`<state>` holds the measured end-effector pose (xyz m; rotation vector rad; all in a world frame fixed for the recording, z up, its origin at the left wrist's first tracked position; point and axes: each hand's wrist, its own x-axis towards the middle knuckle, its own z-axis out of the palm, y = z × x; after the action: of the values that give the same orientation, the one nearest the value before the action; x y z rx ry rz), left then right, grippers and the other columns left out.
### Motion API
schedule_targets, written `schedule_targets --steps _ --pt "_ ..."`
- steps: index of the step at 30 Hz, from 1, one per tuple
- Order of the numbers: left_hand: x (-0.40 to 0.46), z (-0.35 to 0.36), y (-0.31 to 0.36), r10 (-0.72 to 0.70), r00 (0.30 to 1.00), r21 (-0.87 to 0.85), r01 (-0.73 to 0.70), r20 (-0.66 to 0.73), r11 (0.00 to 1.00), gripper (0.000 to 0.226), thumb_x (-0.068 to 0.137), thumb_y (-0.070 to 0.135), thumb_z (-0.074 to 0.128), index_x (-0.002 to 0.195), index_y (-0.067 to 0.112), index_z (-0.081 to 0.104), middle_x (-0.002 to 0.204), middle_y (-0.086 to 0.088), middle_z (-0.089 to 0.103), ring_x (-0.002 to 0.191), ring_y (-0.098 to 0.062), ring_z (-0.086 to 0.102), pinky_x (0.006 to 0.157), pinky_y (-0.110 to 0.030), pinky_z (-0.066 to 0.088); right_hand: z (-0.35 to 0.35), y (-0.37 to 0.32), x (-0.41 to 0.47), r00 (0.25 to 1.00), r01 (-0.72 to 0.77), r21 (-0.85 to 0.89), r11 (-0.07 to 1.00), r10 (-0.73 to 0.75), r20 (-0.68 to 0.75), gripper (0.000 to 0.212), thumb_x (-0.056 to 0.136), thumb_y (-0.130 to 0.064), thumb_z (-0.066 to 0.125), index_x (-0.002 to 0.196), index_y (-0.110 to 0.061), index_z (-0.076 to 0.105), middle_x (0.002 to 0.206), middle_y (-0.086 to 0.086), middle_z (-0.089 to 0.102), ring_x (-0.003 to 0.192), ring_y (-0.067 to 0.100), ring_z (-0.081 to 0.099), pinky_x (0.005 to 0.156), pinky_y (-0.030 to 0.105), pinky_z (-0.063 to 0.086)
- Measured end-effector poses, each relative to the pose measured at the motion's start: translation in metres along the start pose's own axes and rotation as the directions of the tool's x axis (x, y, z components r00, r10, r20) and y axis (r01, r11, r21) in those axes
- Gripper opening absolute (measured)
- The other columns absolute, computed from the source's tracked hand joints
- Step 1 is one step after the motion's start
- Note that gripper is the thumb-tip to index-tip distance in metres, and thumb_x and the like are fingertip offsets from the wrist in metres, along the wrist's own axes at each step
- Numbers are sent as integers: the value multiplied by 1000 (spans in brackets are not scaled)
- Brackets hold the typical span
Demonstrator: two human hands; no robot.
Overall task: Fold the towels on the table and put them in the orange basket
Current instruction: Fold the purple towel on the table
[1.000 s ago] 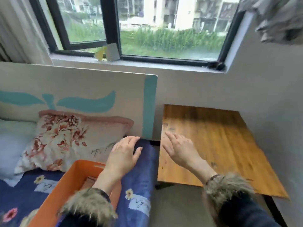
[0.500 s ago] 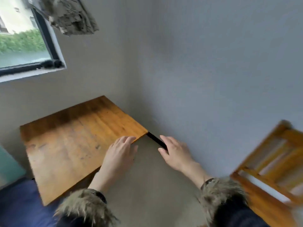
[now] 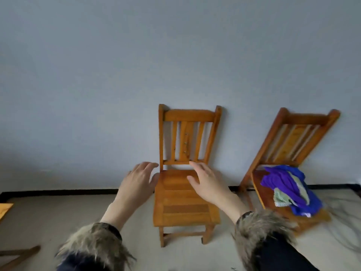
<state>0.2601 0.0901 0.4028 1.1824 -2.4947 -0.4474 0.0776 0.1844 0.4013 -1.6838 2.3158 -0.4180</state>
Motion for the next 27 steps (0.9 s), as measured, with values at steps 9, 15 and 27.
schedule_targets --steps 9,15,27 --pt "142 121 126 293 917 -101 -275 269 956 37 98 34 40 133 22 45 134 -1 50 122 -20 48 94 -31 44 -51 179 5 929 -362 -29 932 359 -88 51 99 -37 37 145 -19 26 147 2 36 133 22 36 107 38 33" --pt "223 200 203 408 796 -190 -361 446 913 39 98 33 39 137 23 40 141 -1 43 118 -20 51 95 -30 43 -73 289 10 795 -598 -7 802 591 -136 50 97 -39 40 143 -20 30 143 1 42 130 20 40 102 34 36" --pt "283 376 355 541 503 -274 -510 674 816 37 97 25 41 135 22 44 136 1 47 123 -17 46 100 -27 38 -72 495 4 642 -760 121 638 767 -11 47 97 -34 42 141 -17 34 136 3 48 125 20 45 99 37 40"
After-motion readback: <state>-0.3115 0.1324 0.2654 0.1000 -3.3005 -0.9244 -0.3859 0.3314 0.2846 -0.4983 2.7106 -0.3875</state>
